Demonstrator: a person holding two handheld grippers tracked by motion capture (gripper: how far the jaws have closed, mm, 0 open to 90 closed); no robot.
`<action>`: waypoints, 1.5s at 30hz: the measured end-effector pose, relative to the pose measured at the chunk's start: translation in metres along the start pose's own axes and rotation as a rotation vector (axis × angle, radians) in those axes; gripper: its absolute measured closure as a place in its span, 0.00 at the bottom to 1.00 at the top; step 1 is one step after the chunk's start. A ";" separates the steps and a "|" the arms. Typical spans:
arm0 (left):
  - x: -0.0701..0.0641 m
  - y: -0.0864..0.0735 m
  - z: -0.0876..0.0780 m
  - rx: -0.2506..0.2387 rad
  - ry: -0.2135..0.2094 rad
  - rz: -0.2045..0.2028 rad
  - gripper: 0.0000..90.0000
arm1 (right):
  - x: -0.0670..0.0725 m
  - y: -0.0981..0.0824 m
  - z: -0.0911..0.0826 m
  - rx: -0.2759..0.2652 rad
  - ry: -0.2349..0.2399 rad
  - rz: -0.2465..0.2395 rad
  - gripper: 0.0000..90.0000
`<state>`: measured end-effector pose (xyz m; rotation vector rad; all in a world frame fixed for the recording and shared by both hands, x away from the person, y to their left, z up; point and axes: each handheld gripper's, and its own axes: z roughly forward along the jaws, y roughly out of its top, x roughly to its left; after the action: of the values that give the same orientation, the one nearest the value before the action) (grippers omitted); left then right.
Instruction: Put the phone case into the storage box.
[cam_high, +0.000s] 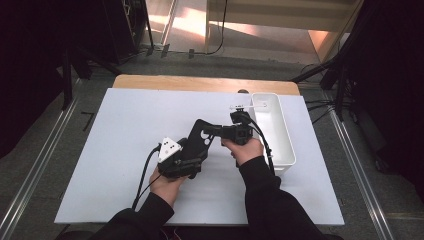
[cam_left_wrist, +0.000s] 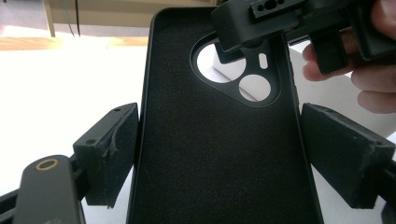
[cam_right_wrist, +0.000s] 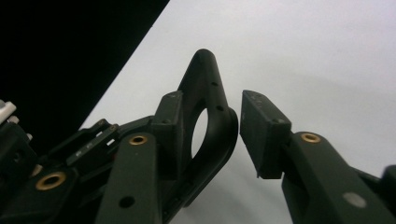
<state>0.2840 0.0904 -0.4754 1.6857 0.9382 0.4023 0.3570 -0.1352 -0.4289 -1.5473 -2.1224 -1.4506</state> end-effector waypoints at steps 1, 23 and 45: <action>0.000 0.000 0.000 0.002 0.002 0.004 0.16 | 0.000 0.000 0.000 0.001 0.003 0.008 0.70; -0.002 -0.001 0.000 -0.007 -0.013 0.025 0.15 | 0.003 0.006 -0.005 0.019 0.005 0.038 0.85; 0.002 0.020 -0.003 0.139 -0.077 -0.021 0.00 | 0.003 0.008 -0.011 0.013 -0.016 -0.017 0.85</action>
<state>0.2907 0.0923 -0.4563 1.8025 0.9441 0.2605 0.3577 -0.1414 -0.4162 -1.5455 -2.1542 -1.4317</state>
